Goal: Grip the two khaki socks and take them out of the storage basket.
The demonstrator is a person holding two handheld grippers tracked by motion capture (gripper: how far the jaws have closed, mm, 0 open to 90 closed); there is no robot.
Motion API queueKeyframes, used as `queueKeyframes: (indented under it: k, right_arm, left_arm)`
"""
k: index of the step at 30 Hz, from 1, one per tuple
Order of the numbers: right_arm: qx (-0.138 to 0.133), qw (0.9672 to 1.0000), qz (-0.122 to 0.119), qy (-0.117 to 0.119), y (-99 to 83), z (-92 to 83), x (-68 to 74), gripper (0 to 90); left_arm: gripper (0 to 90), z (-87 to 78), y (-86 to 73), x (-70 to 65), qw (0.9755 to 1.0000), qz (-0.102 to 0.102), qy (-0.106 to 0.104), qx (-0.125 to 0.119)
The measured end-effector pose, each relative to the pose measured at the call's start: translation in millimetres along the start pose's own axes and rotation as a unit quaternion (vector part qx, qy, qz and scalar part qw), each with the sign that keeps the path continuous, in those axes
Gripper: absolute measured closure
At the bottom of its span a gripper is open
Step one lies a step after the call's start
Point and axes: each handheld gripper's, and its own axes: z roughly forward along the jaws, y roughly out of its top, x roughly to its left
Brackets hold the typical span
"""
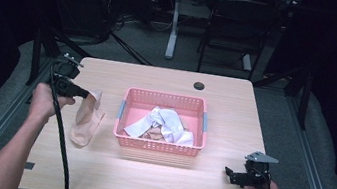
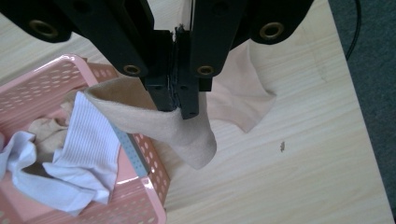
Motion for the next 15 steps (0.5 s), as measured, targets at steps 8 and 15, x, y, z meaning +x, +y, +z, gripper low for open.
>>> queueKeyframes:
  k: [8,15]
  right_arm:
    - [0.000,1.0000,0.000,0.000,0.0,0.0,0.1,0.0]
    - [0.000,1.0000,0.000,0.000,0.0,0.0,0.1,0.0]
  left_arm:
    - [88.3,25.6,-12.1,4.4,0.9997,-0.016,0.004,0.018]
    - [88.3,47.3,-20.6,9.0,0.9988,-0.026,0.012,0.040]
